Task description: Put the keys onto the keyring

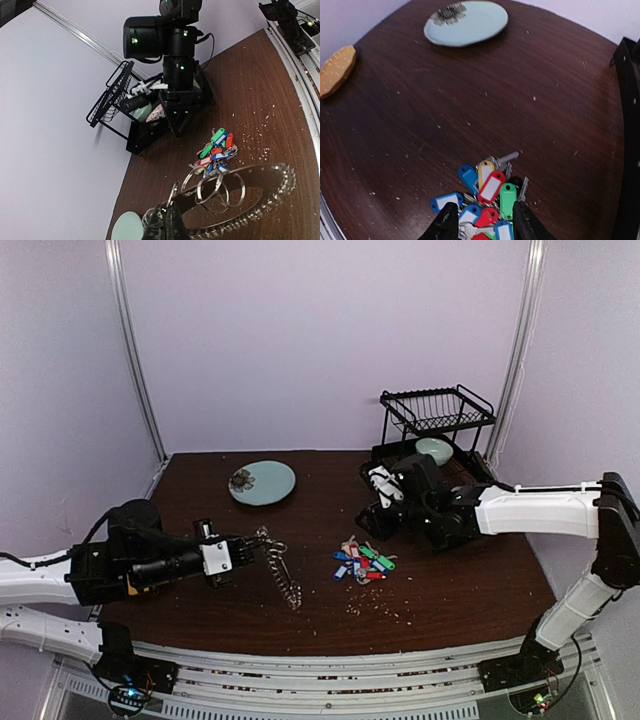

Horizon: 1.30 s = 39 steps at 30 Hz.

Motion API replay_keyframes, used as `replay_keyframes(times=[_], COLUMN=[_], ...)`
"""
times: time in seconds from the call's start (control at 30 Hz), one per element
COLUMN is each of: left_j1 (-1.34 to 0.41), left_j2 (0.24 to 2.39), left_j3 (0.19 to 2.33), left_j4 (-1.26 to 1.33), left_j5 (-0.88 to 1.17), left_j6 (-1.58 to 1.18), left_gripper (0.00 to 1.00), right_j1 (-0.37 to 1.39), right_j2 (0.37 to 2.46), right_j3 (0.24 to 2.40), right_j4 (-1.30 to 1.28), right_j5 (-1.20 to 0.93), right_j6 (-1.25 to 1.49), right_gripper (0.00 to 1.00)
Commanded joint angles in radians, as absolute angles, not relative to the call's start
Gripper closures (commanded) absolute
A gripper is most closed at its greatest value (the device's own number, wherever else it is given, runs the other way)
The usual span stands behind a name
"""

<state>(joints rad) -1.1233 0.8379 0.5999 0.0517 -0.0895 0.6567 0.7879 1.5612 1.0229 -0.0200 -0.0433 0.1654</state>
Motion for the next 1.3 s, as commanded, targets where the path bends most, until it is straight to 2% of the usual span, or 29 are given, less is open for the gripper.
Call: replay_keyframes(times=[0.0,0.07,0.17,0.3,0.47,1.1,1.27], left_j1=[-1.128,-1.128,-1.128,-1.128,-1.128,-1.127,-1.128], left_j2=[0.835,0.833,0.831,0.831,0.833,0.838,0.833], left_j3=[0.596,0.595,0.591,0.586,0.590,0.584,0.583], left_j4=[0.140,0.141,0.144,0.149,0.145,0.155,0.155], left_j5=[-0.075,-0.075,-0.079,-0.072,-0.072,-0.084,-0.087], left_j6=[0.633,0.630,0.627,0.621,0.616,0.612,0.612], left_gripper=[1.00,1.00,1.00,1.00,1.00,1.00,1.00], right_j1=[0.772,0.772,0.776,0.767,0.738,0.733,0.733], right_j2=[1.608,1.633,1.661,1.660,1.751,1.840,1.853], right_j3=[1.032,1.033,1.009,0.969,1.038,1.096,1.103], right_j4=[-0.177,-0.199,-0.196,-0.117,-0.175,-0.145,-0.160], right_j5=[0.046,-0.021,-0.153,-0.118,-0.098,-0.136,-0.150], right_j6=[0.224,0.214,0.239,0.228,0.166,0.125,0.118], right_gripper=[0.65,0.73,0.73,0.71,0.77,0.83,0.96])
